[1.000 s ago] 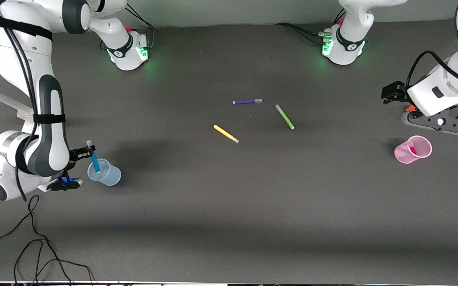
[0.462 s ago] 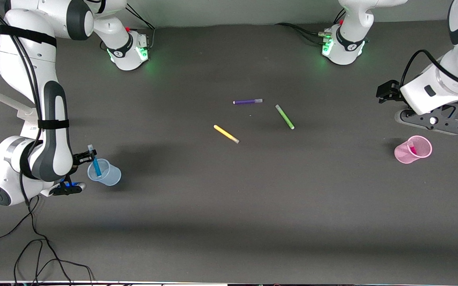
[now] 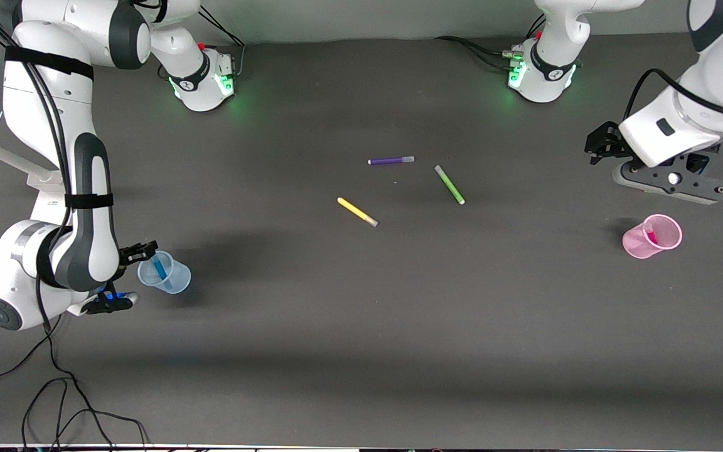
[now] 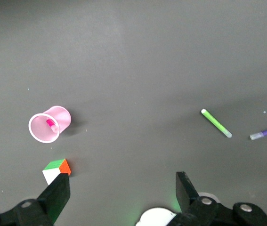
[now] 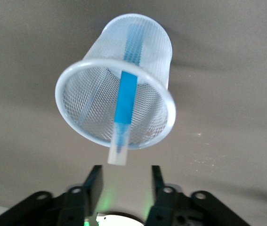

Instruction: Place pink and blue markers in matching cups

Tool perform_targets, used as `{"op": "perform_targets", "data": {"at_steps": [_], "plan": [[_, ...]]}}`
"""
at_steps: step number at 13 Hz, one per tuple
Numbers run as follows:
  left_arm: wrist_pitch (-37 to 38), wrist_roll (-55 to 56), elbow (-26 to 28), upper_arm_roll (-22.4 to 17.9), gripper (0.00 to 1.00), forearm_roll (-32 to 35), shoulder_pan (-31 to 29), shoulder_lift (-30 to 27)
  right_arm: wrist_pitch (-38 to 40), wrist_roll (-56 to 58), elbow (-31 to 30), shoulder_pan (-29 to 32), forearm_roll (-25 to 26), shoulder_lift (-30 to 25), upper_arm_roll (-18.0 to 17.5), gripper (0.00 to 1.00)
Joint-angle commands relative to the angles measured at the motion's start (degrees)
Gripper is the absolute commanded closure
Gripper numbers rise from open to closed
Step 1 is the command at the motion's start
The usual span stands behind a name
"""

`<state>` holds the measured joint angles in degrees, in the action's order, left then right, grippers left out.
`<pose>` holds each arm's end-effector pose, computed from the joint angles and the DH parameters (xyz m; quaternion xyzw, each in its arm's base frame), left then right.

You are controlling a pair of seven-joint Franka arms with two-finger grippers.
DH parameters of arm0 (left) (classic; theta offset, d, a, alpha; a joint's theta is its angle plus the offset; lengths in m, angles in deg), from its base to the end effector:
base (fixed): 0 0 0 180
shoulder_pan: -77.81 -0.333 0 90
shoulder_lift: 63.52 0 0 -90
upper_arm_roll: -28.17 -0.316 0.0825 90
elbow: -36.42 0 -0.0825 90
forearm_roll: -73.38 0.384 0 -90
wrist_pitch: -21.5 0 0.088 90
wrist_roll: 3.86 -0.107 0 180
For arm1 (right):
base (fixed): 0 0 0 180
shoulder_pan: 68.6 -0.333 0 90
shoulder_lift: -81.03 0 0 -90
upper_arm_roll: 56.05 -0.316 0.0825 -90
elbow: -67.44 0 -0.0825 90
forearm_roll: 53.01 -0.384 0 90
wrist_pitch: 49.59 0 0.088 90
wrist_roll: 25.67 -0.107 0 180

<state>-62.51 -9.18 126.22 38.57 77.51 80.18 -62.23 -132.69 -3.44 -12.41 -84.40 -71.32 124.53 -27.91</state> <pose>0.5376 -0.1122 0.6057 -0.9853 0.1554 0.0592 0.0379 0.6484 -0.0470 0.2616 -0.9518 -0.0576 0.2925 0.0715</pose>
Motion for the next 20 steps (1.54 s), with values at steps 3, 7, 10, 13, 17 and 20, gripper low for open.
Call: {"op": "perform_targets", "data": {"at_steps": [3,7,10,13,17,20], "plan": [[-5.72,-0.56,4.77,-0.82,0.0,0.78,-1.83,-3.93,1.19,1.68,3.47,0.76,-1.38,-1.3,-0.02,0.0],[-7.4,-5.41,4.68,-1.78,0.0,0.96,-2.1,-3.58,1.19,-1.29,2.25,-0.56,-1.11,-7.8,0.25,0.0],[-6.7,-5.31,2.32,-2.4,0.0,0.35,-2.8,-1.57,-0.47,-7.96,0.06,-2.83,0.37,-13.68,0.6,0.0],[-6.61,-5.57,1.96,-6.5,0.0,0.26,-0.54,-1.12,-4.24,-16.83,-7.83,-6.42,2.83,-22.63,0.95,0.0],[-7.05,-5.83,2.13,-8.64,0.0,-0.79,-0.07,-0.68,-12.69,-28.45,-17.96,-13.65,12.58,-35.22,0.86,0.0],[-6.88,-5.84,2.13,-8.64,0.0,-1.06,-0.08,-0.42,-12.96,-31.19,-18.14,-13.74,14.7,-37.6,0.51,0.0]]}}
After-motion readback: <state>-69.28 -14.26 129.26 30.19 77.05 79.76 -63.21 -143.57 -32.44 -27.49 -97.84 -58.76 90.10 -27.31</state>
